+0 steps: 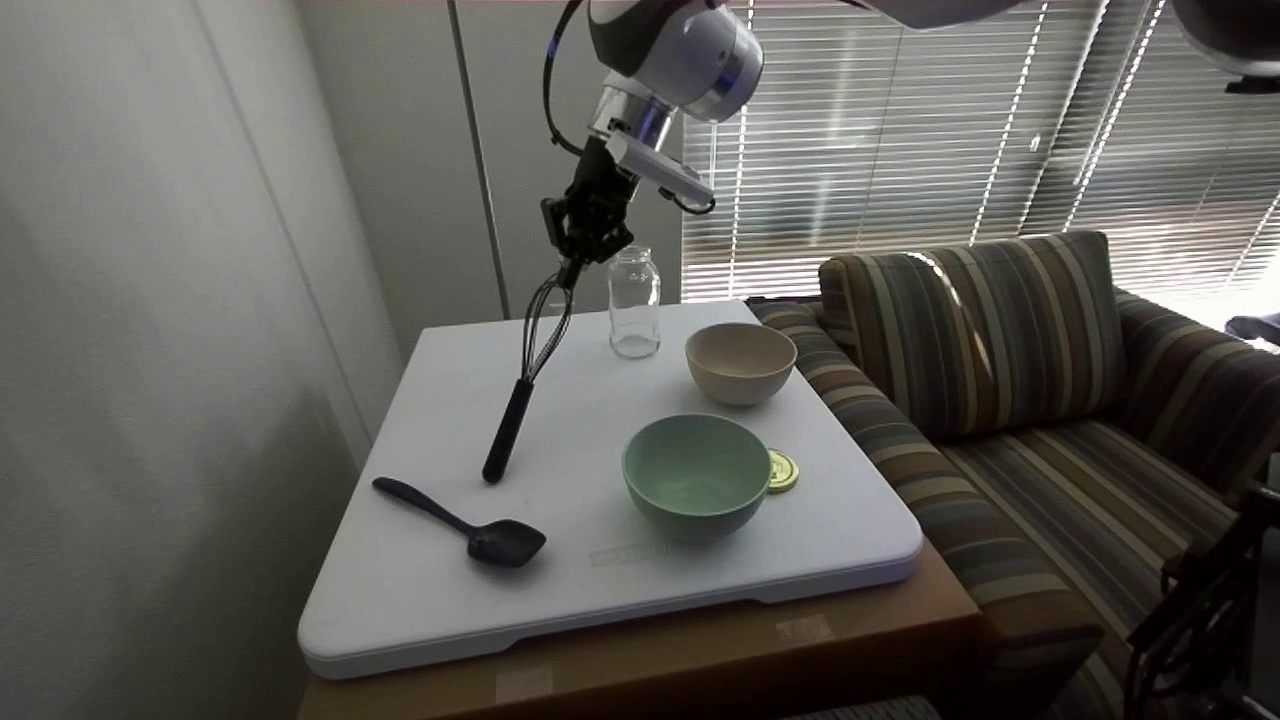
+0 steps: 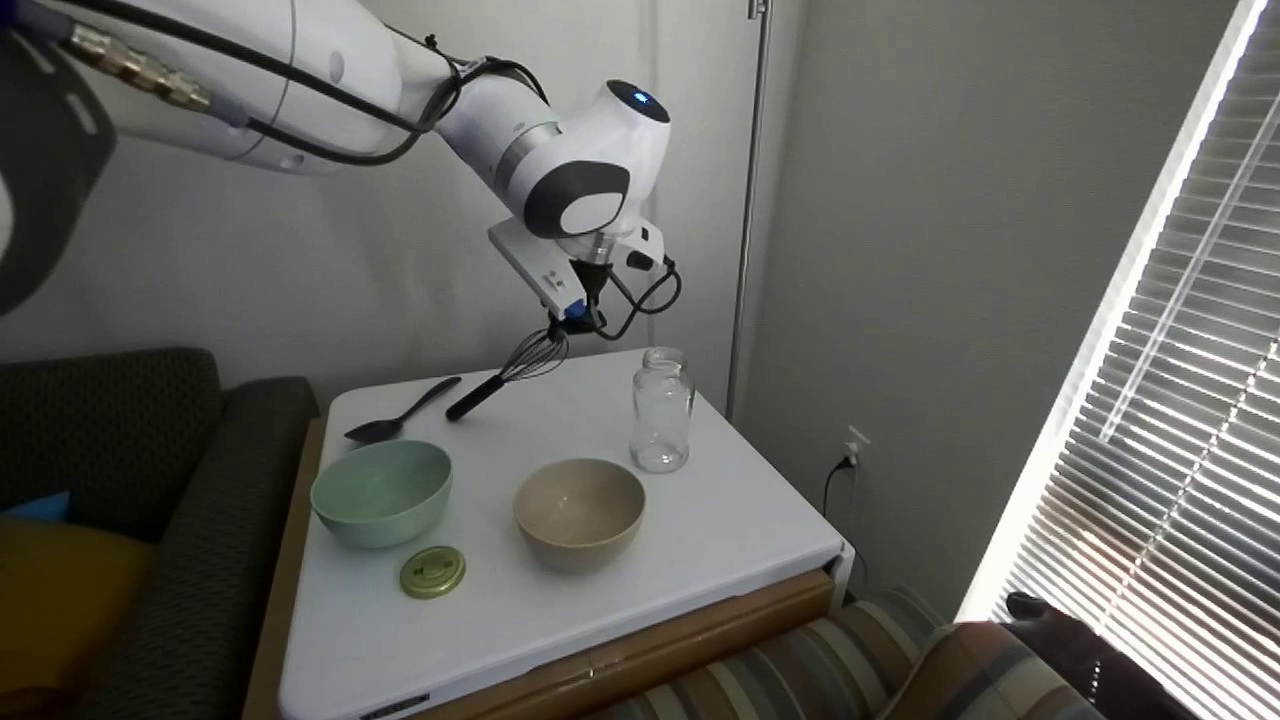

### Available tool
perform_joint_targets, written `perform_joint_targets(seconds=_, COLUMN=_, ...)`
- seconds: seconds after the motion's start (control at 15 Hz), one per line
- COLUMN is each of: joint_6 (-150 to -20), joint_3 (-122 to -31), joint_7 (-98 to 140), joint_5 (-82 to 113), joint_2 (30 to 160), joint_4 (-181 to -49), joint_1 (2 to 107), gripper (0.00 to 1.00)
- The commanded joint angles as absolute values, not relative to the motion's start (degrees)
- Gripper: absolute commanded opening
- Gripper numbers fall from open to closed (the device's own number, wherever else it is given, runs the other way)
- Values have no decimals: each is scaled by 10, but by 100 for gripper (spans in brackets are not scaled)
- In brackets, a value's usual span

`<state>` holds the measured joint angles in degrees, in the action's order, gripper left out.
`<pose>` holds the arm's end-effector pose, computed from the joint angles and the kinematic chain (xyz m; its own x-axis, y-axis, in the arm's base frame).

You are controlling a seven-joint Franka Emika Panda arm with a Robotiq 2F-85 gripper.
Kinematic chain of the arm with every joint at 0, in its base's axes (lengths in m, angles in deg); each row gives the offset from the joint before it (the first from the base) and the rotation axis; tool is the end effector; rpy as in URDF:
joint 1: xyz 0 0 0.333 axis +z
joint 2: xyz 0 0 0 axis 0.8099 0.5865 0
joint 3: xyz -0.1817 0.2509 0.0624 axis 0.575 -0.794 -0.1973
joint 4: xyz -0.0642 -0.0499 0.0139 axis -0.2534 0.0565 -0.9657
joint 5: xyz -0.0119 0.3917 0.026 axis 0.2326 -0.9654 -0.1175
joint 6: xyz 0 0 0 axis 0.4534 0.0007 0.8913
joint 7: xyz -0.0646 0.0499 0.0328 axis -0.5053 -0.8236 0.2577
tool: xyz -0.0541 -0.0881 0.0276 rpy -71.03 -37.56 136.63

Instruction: Put the whisk on the table

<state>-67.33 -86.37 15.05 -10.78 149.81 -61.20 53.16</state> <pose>0.8166 0.0498 0.2176 0.9853 -0.1495 0.0830 -0.0942 -0.8798 -0.4659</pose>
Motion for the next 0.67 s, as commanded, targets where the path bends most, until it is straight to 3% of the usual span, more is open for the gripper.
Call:
perform_joint_targets(seconds=0.0, joint_6=-643, joint_3=-835, joint_7=177, joint_5=-68, joint_2=1513, joint_4=-586, joint_1=555, gripper=1)
perform_joint_targets(seconds=0.07, joint_6=-645, joint_3=-824, joint_7=184, joint_5=-54, joint_2=1513, joint_4=-585, joint_1=562, gripper=28)
perform_joint_targets(seconds=0.2, joint_6=-655, joint_3=-809, joint_7=194, joint_5=-31, joint_2=1513, joint_4=-584, joint_1=574, gripper=35)
perform_joint_targets(seconds=0.6, joint_6=-696, joint_3=-781, joint_7=189, joint_5=8, joint_2=1491, joint_4=-578, joint_1=601, gripper=78)
